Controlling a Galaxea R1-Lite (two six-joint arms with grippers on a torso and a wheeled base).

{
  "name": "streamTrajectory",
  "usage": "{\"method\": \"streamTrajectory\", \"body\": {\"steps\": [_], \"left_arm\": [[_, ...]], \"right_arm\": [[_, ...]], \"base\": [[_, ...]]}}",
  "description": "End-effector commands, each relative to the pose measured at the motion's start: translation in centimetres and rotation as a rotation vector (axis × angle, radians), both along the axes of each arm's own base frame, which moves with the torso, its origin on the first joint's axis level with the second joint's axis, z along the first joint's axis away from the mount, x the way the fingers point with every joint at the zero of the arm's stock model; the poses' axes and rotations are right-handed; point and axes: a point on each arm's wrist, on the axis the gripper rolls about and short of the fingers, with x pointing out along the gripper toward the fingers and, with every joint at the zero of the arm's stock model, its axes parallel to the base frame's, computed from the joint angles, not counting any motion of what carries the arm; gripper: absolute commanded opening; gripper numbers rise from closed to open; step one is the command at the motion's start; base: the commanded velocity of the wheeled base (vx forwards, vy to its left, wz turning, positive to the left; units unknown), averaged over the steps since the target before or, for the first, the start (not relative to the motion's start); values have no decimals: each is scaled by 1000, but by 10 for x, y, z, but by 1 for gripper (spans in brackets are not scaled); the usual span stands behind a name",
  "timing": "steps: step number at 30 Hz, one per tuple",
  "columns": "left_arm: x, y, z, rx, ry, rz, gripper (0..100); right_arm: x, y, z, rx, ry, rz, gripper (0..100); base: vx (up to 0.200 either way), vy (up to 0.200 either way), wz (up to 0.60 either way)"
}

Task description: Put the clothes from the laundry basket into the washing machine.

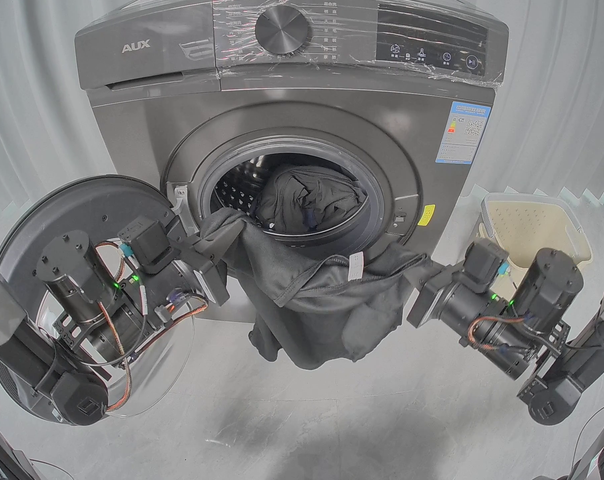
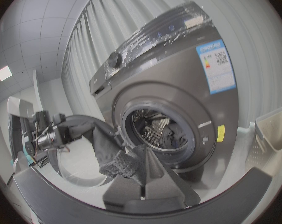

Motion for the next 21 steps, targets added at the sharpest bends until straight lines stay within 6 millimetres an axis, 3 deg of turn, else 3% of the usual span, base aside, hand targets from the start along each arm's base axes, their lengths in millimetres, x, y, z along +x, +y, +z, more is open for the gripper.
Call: {"method": "streamTrajectory", "body": {"steps": [1, 5, 6, 11, 17, 21], "left_arm": [[4, -7, 2, -8, -12, -14, 0], [1, -12, 3, -12, -19, -32, 0], [1, -12, 4, -12, -20, -35, 0], [2, -15, 7, -21, -34, -40, 0], [0, -17, 9, -23, -38, -50, 0], [-2, -20, 9, -24, -39, -63, 0]], "right_arm": [[-8, 12, -31, -70, 100, 52, 0], [-17, 27, -48, -99, 158, 107, 0], [-20, 31, -56, -119, 180, 122, 100], [-25, 46, -87, -181, 262, 136, 100], [-30, 52, -103, -224, 304, 155, 100], [-23, 60, -122, -255, 330, 149, 100]], "base": [[0, 0, 0], [0, 0, 0], [0, 0, 0], [0, 0, 0], [0, 0, 0], [0, 0, 0]]}}
